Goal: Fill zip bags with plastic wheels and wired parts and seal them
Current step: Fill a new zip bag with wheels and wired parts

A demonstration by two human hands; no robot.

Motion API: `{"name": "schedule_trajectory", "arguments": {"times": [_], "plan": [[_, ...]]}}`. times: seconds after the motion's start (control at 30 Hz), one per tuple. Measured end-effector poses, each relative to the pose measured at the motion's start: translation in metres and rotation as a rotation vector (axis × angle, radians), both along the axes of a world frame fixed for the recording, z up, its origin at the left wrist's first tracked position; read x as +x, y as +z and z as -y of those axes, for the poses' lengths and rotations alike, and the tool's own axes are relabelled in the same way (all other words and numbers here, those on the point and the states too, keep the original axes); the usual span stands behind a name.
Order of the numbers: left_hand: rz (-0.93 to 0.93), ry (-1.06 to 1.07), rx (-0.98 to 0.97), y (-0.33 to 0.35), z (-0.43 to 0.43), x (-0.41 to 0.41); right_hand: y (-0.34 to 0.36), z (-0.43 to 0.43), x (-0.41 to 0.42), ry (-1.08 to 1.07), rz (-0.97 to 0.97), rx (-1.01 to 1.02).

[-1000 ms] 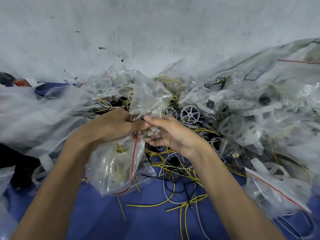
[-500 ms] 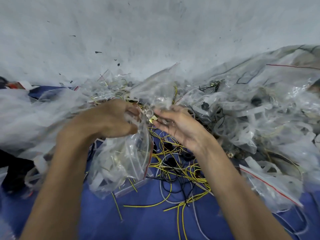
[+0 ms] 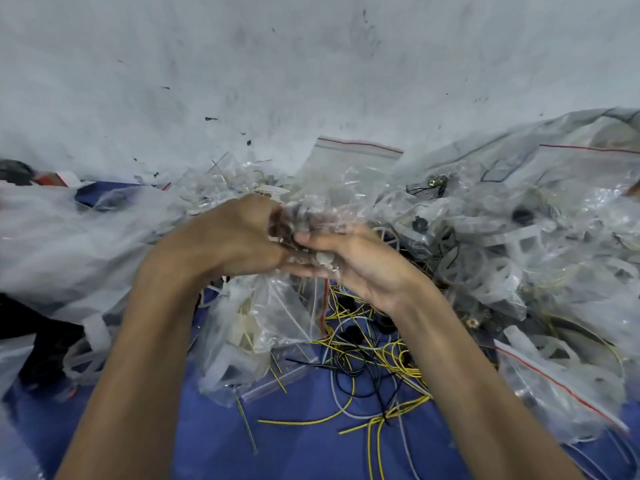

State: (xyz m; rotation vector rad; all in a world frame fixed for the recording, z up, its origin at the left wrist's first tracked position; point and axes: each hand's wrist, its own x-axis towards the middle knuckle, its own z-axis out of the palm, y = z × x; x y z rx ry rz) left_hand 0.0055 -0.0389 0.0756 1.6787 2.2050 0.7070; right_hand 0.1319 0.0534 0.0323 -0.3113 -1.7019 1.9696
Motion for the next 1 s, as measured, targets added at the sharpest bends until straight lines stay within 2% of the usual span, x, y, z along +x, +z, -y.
{"name": "schedule_trajectory", "arguments": {"times": [0.13,0.23,0.37,0.47,0.53,0.6,0.73,0.77,0.8,0.9,0.93,1.0], "plan": [[-0.086,0.057,0.096,0.008,0.003,0.006,0.005,0.005,0.008,0.022,0.264,0.290],[-0.147,0.070,0.100,0.010,0.002,0.013,0.001,0.018,0.005,0.123,0.448,0.360],[-0.170,0.070,0.065,0.008,-0.002,0.018,0.001,0.019,-0.008,0.120,0.706,0.487],[-0.104,0.114,0.144,0.009,-0.002,0.013,-0.009,0.022,-0.023,0.051,0.577,0.395],[-0.086,0.140,0.175,0.008,-0.002,0.008,-0.014,0.026,-0.032,0.010,0.556,0.409],[-0.081,0.138,0.167,0.007,-0.002,0.004,-0.011,0.028,-0.035,0.055,0.721,0.557],[0.029,0.134,0.192,0.003,-0.001,-0.003,0.021,0.014,-0.024,0.005,1.013,1.050],[0.058,0.150,0.209,0.004,0.000,-0.006,0.031,0.013,-0.022,-0.012,1.004,1.148],[0.081,0.160,0.223,0.006,0.002,-0.008,0.038,0.012,-0.022,0.021,0.914,1.162],[0.133,0.184,0.271,0.011,0.007,-0.013,0.043,0.016,-0.028,0.219,0.560,1.030],[0.144,0.199,0.291,0.012,0.008,-0.012,0.039,0.018,-0.030,0.250,0.559,0.964],[0.134,0.208,0.310,0.011,0.009,-0.011,0.031,0.022,-0.035,0.269,0.678,1.048]]}}
